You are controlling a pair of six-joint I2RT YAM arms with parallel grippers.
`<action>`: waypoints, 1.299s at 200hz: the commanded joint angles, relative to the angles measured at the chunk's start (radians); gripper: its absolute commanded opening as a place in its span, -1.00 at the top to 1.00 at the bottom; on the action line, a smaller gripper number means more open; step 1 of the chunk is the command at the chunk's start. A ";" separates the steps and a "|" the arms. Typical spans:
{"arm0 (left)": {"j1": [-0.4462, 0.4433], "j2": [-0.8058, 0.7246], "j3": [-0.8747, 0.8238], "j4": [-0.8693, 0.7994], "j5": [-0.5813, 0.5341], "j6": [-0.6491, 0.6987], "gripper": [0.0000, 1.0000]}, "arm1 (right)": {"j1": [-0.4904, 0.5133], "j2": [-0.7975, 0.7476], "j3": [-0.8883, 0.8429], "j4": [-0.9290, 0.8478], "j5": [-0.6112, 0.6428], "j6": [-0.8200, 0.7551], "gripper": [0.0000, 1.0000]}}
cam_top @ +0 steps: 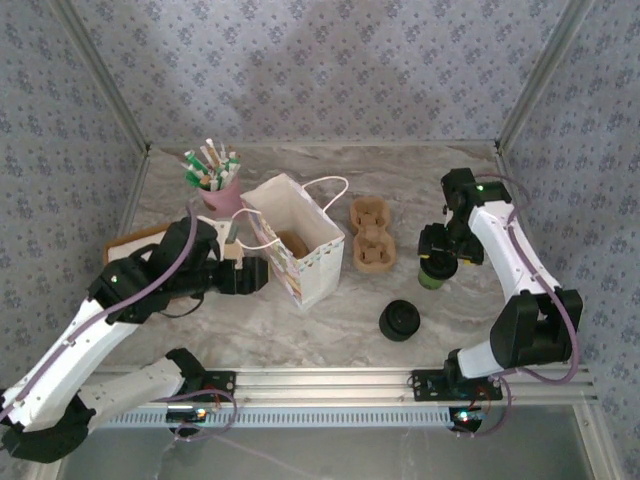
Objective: Pack the takeout coffee
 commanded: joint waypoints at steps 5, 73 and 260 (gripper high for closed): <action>0.002 -0.004 0.032 0.002 0.007 0.019 -0.77 | -0.003 0.025 0.020 -0.013 -0.015 -0.020 -0.76; 0.004 -0.005 0.019 0.010 0.006 0.015 -0.78 | 0.019 0.075 0.034 -0.013 0.004 -0.025 -0.69; 0.025 -0.023 0.006 0.013 0.020 0.023 -0.78 | 0.020 0.130 0.058 -0.019 0.019 -0.034 -0.71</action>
